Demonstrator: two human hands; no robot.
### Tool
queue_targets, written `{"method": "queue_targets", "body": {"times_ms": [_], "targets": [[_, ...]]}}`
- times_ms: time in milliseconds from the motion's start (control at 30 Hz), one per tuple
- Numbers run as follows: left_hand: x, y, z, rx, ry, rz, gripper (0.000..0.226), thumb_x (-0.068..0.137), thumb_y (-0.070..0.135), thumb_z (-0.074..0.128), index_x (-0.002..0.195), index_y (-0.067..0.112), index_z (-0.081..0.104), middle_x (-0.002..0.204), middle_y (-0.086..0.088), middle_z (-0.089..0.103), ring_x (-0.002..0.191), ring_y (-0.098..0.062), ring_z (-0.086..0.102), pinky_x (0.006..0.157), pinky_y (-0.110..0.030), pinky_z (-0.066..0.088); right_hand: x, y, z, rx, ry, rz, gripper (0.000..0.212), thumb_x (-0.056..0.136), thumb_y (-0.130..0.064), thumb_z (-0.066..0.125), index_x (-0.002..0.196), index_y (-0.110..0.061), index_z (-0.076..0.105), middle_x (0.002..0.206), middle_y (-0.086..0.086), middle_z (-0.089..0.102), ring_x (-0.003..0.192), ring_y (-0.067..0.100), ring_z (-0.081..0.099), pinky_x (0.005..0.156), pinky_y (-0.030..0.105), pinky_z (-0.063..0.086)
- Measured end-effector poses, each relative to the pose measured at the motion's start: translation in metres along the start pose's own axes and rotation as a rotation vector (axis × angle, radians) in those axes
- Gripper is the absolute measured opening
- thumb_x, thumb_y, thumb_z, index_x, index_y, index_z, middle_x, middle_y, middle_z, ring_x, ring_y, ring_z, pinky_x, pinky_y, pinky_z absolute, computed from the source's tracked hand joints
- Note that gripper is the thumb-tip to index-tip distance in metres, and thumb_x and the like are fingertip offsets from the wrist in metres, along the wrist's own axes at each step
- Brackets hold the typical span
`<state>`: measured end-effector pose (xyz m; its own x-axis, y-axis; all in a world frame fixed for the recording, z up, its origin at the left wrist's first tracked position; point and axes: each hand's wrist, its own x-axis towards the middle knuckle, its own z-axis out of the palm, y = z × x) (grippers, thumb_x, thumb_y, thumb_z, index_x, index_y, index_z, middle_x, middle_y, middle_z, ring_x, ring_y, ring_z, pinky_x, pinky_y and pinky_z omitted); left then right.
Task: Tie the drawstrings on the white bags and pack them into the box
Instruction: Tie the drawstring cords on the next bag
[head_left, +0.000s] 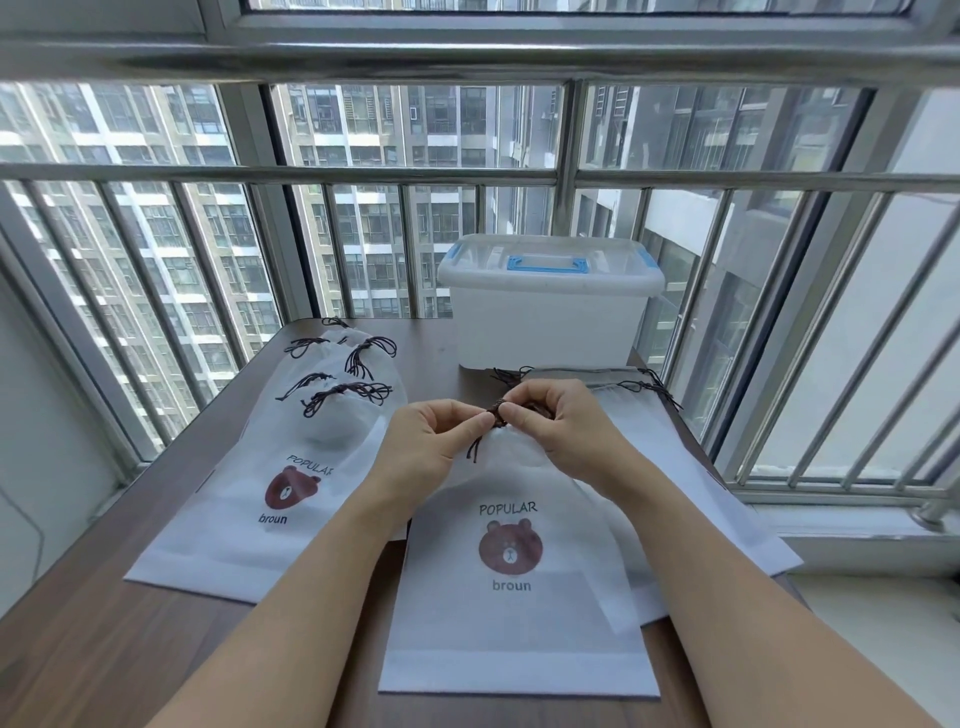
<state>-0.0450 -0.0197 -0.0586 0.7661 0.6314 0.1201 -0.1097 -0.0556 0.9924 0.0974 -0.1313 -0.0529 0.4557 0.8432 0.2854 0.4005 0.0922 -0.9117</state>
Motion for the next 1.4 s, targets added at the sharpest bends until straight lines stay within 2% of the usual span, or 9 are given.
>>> {"method": "queue_targets", "body": {"times_ms": [100, 267, 433, 533, 667, 900, 1000, 1133, 1400], "targets": [[0.002, 0.001, -0.004, 0.083, -0.007, 0.051, 0.005, 0.088, 0.012, 0.073, 0.084, 0.013, 0.077, 0.076, -0.002, 0.075, 0.068, -0.009, 0.064, 0.067, -0.017, 0.050, -0.003, 0.001, -0.002, 0.047, -0.110, 0.097, 0.022, 0.102, -0.019, 0.060, 0.093, -0.002, 0.070, 0.078, 0.005, 0.060, 0.072, 0.019, 0.046, 0.060, 0.028, 0.035], [0.001, 0.001, -0.004, 0.165, -0.043, 0.145, 0.010, 0.086, 0.003, 0.073, 0.087, 0.013, 0.075, 0.076, 0.002, 0.076, 0.070, -0.007, 0.067, 0.070, -0.017, 0.053, -0.006, -0.004, -0.010, 0.459, -0.287, 0.306, 0.020, 0.101, -0.016, 0.056, 0.103, -0.001, 0.068, 0.093, 0.012, 0.071, 0.075, 0.018, 0.065, 0.065, 0.022, 0.051], [-0.003, -0.001, -0.001, 0.242, -0.039, 0.337, 0.022, 0.083, -0.001, 0.076, 0.101, 0.011, 0.072, 0.084, -0.007, 0.077, 0.081, -0.025, 0.074, 0.078, -0.031, 0.059, -0.006, 0.000, -0.012, 0.503, -0.289, 0.400, 0.035, 0.099, -0.017, 0.059, 0.119, 0.010, 0.065, 0.108, 0.023, 0.068, 0.084, 0.025, 0.067, 0.075, 0.030, 0.054], [-0.006, -0.001, 0.003, 0.244, -0.031, 0.391, 0.023, 0.083, -0.005, 0.074, 0.098, 0.011, 0.078, 0.090, 0.000, 0.078, 0.089, -0.018, 0.075, 0.084, -0.027, 0.058, -0.005, 0.000, -0.012, 0.509, -0.267, 0.413, 0.037, 0.099, -0.017, 0.059, 0.121, 0.012, 0.062, 0.113, 0.027, 0.064, 0.085, 0.028, 0.064, 0.076, 0.032, 0.052], [-0.005, -0.002, 0.005, 0.275, 0.093, 0.446, 0.014, 0.081, 0.001, 0.078, 0.091, 0.010, 0.080, 0.085, 0.005, 0.078, 0.082, -0.010, 0.075, 0.078, -0.018, 0.055, -0.006, -0.003, -0.011, 0.567, -0.256, 0.411, 0.035, 0.098, -0.015, 0.060, 0.120, 0.012, 0.063, 0.103, 0.020, 0.069, 0.077, 0.022, 0.067, 0.068, 0.026, 0.055], [0.002, -0.004, 0.004, 0.137, 0.250, 0.194, 0.002, 0.087, 0.008, 0.075, 0.089, 0.009, 0.076, 0.082, -0.001, 0.077, 0.080, -0.014, 0.073, 0.080, -0.024, 0.057, -0.001, -0.003, -0.013, 0.536, -0.049, 0.429, 0.017, 0.096, -0.019, 0.065, 0.095, -0.008, 0.077, 0.084, 0.008, 0.071, 0.064, 0.014, 0.061, 0.062, 0.024, 0.048], [0.004, -0.002, 0.003, -0.032, 0.259, 0.063, 0.006, 0.090, 0.009, 0.071, 0.090, 0.003, 0.073, 0.079, -0.005, 0.077, 0.077, -0.014, 0.072, 0.078, -0.024, 0.058, -0.001, -0.005, -0.018, 0.508, 0.059, 0.420, 0.023, 0.099, -0.026, 0.062, 0.094, -0.010, 0.078, 0.067, -0.001, 0.038, 0.050, 0.007, 0.030, 0.046, 0.014, 0.030], [0.005, 0.000, 0.004, -0.224, 0.299, -0.045, 0.010, 0.092, 0.005, 0.067, 0.093, -0.004, 0.070, 0.079, -0.012, 0.075, 0.075, -0.018, 0.072, 0.079, -0.024, 0.060, -0.003, -0.013, -0.024, 0.477, 0.088, 0.409, 0.028, 0.098, -0.027, 0.064, 0.106, -0.001, 0.071, 0.067, -0.001, 0.013, 0.055, 0.011, 0.013, 0.041, 0.017, 0.018], [0.006, 0.001, 0.012, -0.359, 0.337, -0.030, 0.009, 0.093, 0.004, 0.065, 0.085, 0.002, 0.067, 0.076, -0.010, 0.075, 0.074, -0.017, 0.073, 0.075, -0.023, 0.059, -0.010, -0.026, -0.019, -0.036, 0.030, 0.264, 0.034, 0.076, -0.043, 0.085, 0.077, -0.010, 0.077, 0.051, -0.007, 0.033, 0.046, 0.012, 0.025, 0.043, 0.021, 0.023]]}}
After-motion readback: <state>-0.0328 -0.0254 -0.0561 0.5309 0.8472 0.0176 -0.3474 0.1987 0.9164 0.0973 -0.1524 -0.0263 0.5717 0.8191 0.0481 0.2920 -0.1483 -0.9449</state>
